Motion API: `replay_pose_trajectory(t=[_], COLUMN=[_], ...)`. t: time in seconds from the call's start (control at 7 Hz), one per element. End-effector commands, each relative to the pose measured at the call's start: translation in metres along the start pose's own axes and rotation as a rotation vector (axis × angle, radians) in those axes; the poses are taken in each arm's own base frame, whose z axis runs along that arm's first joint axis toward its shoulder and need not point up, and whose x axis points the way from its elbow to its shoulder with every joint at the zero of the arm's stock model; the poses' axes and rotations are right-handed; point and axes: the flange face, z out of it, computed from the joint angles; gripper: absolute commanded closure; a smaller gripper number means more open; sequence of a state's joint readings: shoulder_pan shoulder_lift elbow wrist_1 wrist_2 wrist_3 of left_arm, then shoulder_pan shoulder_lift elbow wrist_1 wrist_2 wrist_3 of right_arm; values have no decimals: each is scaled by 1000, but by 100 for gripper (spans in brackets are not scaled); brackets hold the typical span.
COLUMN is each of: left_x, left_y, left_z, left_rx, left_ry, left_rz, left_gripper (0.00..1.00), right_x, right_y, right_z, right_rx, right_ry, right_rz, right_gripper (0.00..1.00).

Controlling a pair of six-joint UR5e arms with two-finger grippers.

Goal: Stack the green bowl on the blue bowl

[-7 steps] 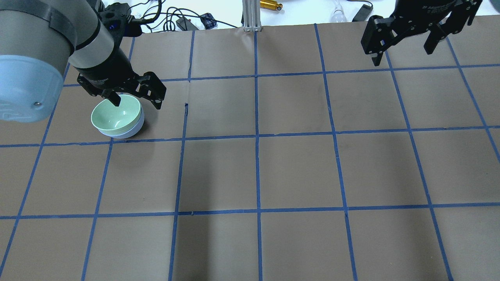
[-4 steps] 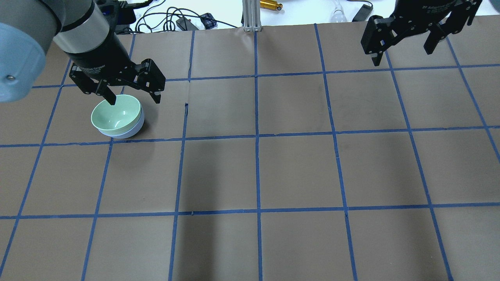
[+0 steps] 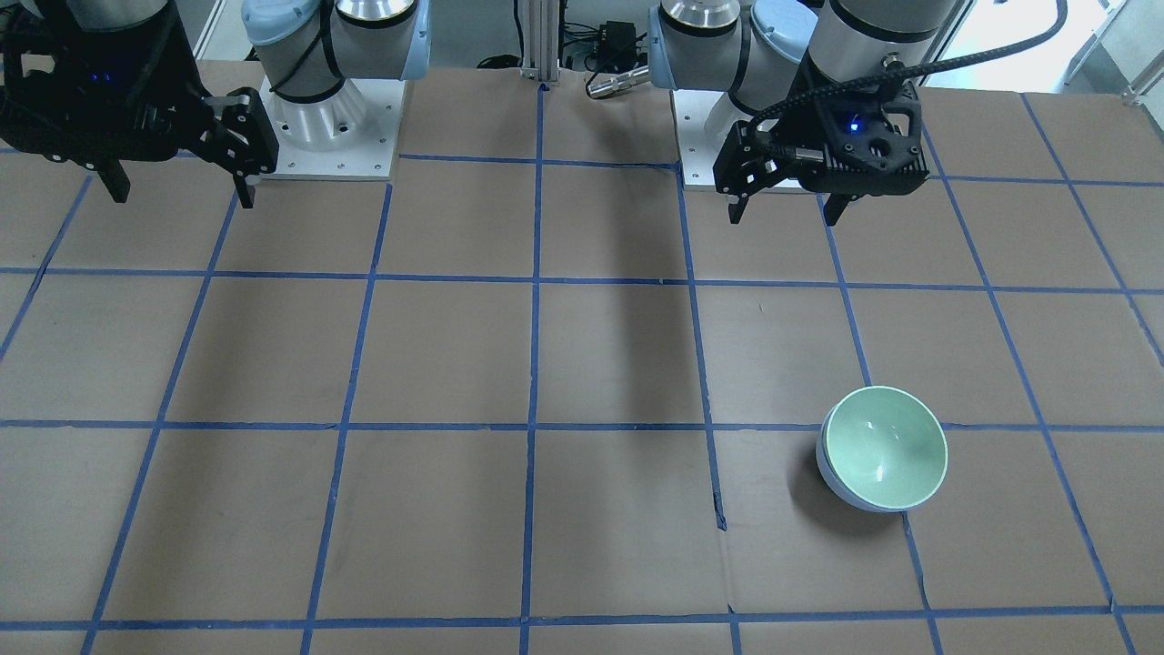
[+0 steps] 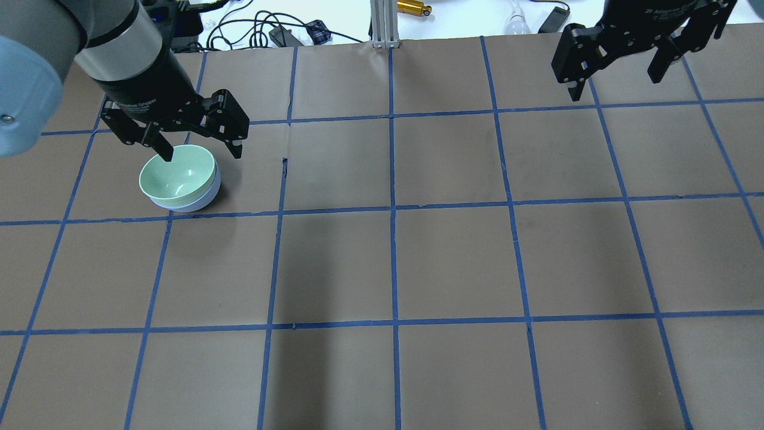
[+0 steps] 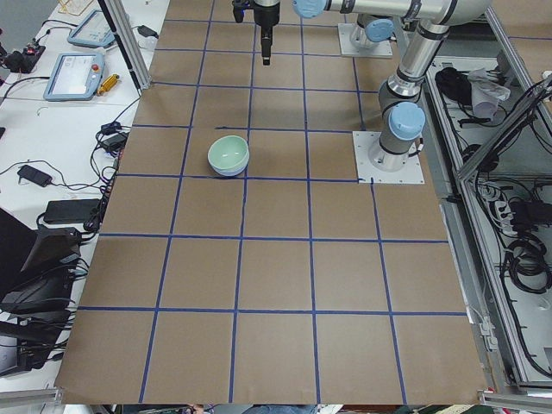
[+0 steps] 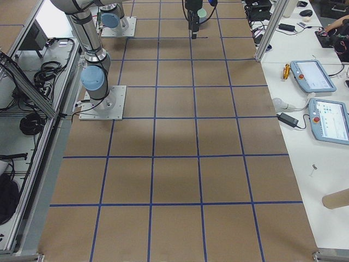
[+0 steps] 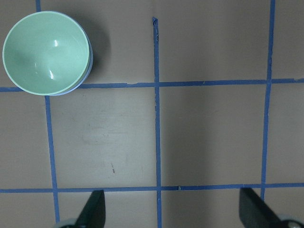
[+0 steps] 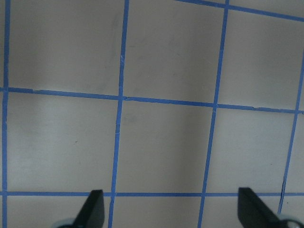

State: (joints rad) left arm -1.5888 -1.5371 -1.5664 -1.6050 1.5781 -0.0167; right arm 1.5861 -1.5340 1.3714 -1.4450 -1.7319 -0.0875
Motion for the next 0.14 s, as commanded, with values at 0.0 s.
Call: replay_pose_trajectory(t=[0.0], left_x=[0], left_y=[0], left_z=[-3], left_rx=[7], left_ry=[0], left_rz=[0], left_gripper=[0], right_x=[0], right_y=[0], right_z=[0], right_rx=[0], right_ry=[0], right_rz=[0], right_gripper=[0])
